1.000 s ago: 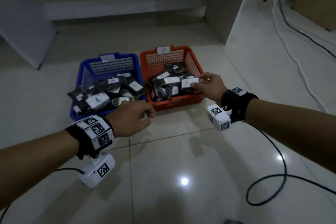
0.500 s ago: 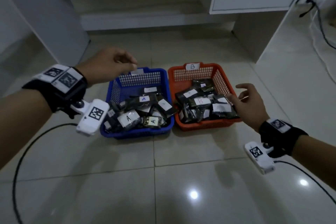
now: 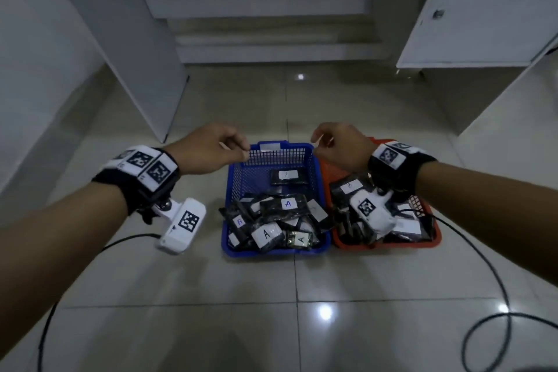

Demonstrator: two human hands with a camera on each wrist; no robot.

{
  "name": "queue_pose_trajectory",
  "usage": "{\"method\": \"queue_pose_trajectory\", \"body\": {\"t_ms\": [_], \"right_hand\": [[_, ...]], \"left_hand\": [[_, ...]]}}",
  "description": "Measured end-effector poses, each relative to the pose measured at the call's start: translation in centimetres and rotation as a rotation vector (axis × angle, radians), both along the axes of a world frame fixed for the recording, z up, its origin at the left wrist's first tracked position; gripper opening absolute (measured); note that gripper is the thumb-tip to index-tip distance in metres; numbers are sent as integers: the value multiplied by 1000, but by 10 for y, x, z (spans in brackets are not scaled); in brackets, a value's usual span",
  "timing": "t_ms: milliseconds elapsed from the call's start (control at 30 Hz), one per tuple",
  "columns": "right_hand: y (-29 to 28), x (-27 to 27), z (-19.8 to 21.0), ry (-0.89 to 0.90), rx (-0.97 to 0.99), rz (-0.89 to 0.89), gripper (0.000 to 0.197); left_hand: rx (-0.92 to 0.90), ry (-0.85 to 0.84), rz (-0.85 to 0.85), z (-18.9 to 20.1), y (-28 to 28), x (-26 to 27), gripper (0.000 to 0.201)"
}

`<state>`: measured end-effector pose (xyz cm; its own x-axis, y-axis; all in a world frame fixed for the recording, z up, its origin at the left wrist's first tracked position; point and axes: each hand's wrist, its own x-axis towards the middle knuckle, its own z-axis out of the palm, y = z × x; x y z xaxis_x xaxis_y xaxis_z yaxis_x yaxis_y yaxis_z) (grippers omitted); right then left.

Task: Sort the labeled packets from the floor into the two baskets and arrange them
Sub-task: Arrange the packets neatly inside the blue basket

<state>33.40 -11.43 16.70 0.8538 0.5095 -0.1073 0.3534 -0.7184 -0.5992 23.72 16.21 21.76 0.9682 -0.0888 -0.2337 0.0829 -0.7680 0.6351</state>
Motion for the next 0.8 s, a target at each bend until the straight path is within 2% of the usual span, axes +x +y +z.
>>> {"method": "queue_pose_trajectory", "body": {"t_ms": [133,233,367,500,633,733,800], "right_hand": [[22,23,7,71,-93,9,10],[37,40,5,126,-100,42,12],[61,65,-11,192,-160,188,14],[74,85,-40,295,-262,427,17],[80,94,-67,320,-314,659,23],[80,96,-76,349,-353,727,18],[79,87,-77,393,-365,711,24]], "left_hand": [[-15,37,-39,14,6,11,8],[-19,69,-35,20,6,33,10],[34,109,-41,17,2,70,10],[73,196,-111,-3,4,106,12],[90,235,-187,-34,14,134,13],[71,250,-246,-66,20,146,11],[81,246,-291,-88,21,148,12]]}}
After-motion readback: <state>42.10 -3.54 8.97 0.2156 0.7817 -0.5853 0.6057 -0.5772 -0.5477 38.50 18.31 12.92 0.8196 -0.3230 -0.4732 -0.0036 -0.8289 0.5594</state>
